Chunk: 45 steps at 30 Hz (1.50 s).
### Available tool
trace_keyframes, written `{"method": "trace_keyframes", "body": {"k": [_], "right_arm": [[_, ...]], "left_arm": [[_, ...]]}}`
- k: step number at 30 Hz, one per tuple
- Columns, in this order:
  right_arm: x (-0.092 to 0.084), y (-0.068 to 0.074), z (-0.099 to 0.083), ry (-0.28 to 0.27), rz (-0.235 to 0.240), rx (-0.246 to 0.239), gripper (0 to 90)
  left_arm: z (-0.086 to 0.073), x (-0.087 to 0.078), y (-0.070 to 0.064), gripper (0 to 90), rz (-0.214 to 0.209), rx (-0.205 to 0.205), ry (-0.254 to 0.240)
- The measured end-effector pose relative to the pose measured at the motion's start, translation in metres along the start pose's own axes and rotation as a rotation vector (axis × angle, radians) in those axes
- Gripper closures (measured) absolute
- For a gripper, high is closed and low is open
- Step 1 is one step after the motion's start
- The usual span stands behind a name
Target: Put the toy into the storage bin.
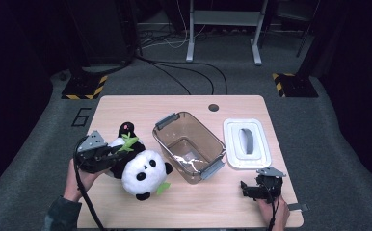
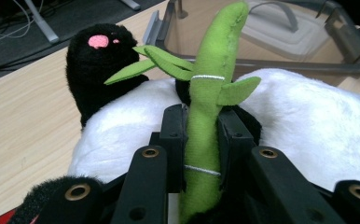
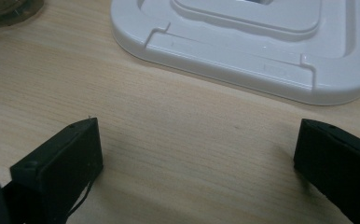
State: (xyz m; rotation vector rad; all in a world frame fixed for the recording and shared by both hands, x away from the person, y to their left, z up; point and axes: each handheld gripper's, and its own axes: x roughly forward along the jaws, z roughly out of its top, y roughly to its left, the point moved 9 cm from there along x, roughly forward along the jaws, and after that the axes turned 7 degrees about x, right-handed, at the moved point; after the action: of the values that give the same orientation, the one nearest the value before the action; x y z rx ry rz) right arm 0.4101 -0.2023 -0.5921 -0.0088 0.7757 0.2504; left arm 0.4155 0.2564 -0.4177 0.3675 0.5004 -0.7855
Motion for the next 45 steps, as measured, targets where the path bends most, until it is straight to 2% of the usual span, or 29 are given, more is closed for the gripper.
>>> {"method": "trace_keyframes", "body": {"k": [4, 11, 15, 24, 35, 45], "right_arm": [[0.000, 0.000, 0.000, 0.000, 0.000, 0.000, 0.3], [0.000, 0.000, 0.000, 0.000, -0.001, 0.002, 0.3], [0.000, 0.000, 0.000, 0.000, -0.002, 0.003, 0.3], [0.000, 0.000, 0.000, 0.000, -0.002, 0.002, 0.3], [0.000, 0.000, 0.000, -0.001, -0.003, 0.003, 0.3], [0.000, 0.000, 0.000, -0.001, -0.003, 0.003, 0.3]], "left_arm": [[0.006, -0.004, 0.001, 75.6, -0.003, -0.006, -0.021], [0.023, -0.013, 0.006, 75.6, -0.006, 0.016, -0.020], [0.034, -0.018, 0.008, 75.6, -0.012, 0.019, -0.039], [0.056, -0.018, 0.011, 75.7, -0.019, 0.031, -0.059], [0.088, -0.010, 0.013, 75.6, -0.047, 0.060, -0.079], [0.111, 0.011, 0.011, 75.6, -0.080, 0.086, -0.082]]}}
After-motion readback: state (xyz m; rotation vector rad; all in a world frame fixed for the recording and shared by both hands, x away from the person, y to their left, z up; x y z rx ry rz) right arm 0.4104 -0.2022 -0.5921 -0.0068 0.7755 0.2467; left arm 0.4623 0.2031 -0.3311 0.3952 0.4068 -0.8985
